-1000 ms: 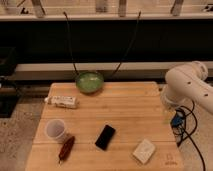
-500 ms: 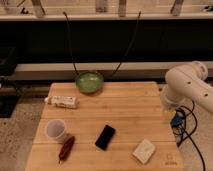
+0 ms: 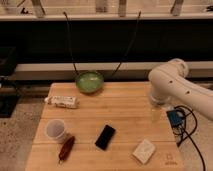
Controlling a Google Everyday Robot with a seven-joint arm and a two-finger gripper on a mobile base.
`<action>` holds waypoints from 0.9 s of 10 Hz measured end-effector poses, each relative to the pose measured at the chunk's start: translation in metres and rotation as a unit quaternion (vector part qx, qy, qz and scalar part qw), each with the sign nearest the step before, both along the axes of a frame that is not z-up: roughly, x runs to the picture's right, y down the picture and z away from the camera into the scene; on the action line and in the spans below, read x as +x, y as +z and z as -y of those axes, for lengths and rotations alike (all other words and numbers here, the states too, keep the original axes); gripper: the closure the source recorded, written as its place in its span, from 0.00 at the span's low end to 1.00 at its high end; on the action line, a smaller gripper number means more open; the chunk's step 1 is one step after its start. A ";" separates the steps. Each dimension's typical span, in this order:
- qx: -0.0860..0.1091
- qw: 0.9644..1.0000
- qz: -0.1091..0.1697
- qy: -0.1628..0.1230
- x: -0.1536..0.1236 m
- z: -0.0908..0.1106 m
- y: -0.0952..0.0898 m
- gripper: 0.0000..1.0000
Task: Move the arm in a circular motion
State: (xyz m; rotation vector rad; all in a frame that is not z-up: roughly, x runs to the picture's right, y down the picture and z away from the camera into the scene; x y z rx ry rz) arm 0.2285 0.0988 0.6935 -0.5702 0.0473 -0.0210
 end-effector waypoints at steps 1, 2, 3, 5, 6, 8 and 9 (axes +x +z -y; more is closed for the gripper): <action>-0.001 1.000 0.001 -0.004 -0.003 0.000 0.001 0.20; -0.003 1.000 0.001 -0.006 -0.005 0.000 0.001 0.20; -0.003 1.000 0.003 -0.010 -0.013 0.001 0.004 0.20; -0.002 1.000 0.009 -0.016 -0.031 0.005 0.010 0.20; -0.003 1.000 0.009 -0.017 -0.032 0.007 0.012 0.20; -0.004 1.000 0.010 -0.019 -0.034 0.006 0.014 0.20; -0.006 1.000 0.009 -0.021 -0.036 0.006 0.017 0.20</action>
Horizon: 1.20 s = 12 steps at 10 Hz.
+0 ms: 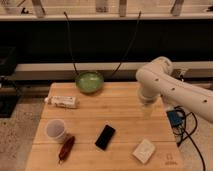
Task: Move the arm in a circular motion
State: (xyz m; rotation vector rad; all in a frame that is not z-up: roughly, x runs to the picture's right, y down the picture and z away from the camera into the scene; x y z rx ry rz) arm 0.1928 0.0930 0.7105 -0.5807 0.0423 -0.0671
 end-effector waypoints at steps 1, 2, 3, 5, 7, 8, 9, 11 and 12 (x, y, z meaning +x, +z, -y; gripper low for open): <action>0.001 1.000 0.005 -0.002 -0.013 0.002 0.005 0.20; 0.003 1.000 0.008 -0.001 -0.020 0.002 0.007 0.20; 0.002 1.000 0.007 0.000 -0.021 0.001 0.008 0.20; -0.001 1.000 0.008 0.000 -0.018 -0.001 0.014 0.20; -0.003 1.000 0.009 0.002 -0.021 -0.002 0.019 0.20; -0.002 1.000 0.013 0.003 -0.026 -0.002 0.022 0.20; -0.002 1.000 0.011 0.004 -0.024 -0.002 0.024 0.20; -0.005 1.000 0.012 0.008 -0.024 -0.002 0.028 0.20; -0.006 1.000 0.013 0.010 -0.026 -0.002 0.031 0.20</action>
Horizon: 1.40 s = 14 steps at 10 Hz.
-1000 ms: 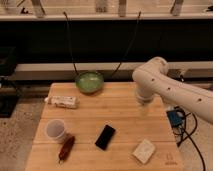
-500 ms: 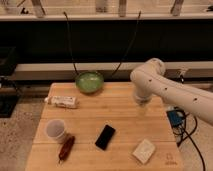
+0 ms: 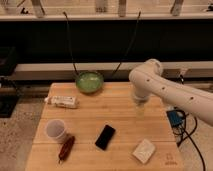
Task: Move the arm in a circular motion
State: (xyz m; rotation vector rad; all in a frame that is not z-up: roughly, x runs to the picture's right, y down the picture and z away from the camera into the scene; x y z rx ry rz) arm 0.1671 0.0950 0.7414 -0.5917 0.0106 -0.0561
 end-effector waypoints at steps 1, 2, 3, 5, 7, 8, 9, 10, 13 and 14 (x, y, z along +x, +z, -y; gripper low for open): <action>-0.001 1.000 0.000 0.002 0.000 0.000 0.002 0.20; -0.002 1.000 0.000 0.004 -0.001 -0.001 0.003 0.20; -0.003 1.000 0.000 0.006 -0.001 -0.002 0.005 0.20; -0.005 1.000 0.001 0.010 0.000 -0.005 0.007 0.20; -0.006 1.000 0.001 0.014 0.000 -0.009 0.008 0.20; -0.007 1.000 0.001 0.016 0.000 -0.011 0.008 0.20; -0.008 1.000 -0.001 0.018 0.004 -0.012 0.009 0.20; -0.008 1.000 -0.001 0.018 0.005 -0.014 0.009 0.20; -0.009 1.000 -0.001 0.019 0.009 -0.017 0.011 0.20; -0.009 1.000 -0.001 0.021 0.010 -0.018 0.011 0.20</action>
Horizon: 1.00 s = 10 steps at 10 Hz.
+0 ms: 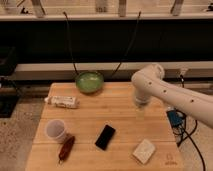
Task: Move the arm in a circular motion
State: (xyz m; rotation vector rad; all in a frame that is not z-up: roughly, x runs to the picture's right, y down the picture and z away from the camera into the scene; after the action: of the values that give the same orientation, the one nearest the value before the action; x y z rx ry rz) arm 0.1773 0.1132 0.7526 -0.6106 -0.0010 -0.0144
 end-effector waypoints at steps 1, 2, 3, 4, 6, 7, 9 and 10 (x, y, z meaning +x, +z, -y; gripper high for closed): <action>-0.001 1.000 0.001 0.001 0.000 -0.001 0.001 0.20; -0.002 1.000 0.002 -0.001 -0.002 -0.002 0.002 0.20; -0.003 1.000 0.003 -0.001 -0.003 -0.002 0.003 0.20; -0.004 1.000 0.002 0.000 -0.001 -0.003 0.004 0.20; -0.006 1.000 0.001 0.002 0.006 -0.005 0.005 0.20; -0.009 1.000 0.000 0.001 0.006 -0.006 0.005 0.20; -0.010 1.000 0.003 -0.001 0.001 -0.006 0.007 0.20; -0.011 1.000 0.002 -0.001 0.003 -0.007 0.008 0.20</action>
State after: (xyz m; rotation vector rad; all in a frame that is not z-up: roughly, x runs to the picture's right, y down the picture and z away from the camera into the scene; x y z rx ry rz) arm 0.1803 0.1204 0.7606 -0.6324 -0.0047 -0.0168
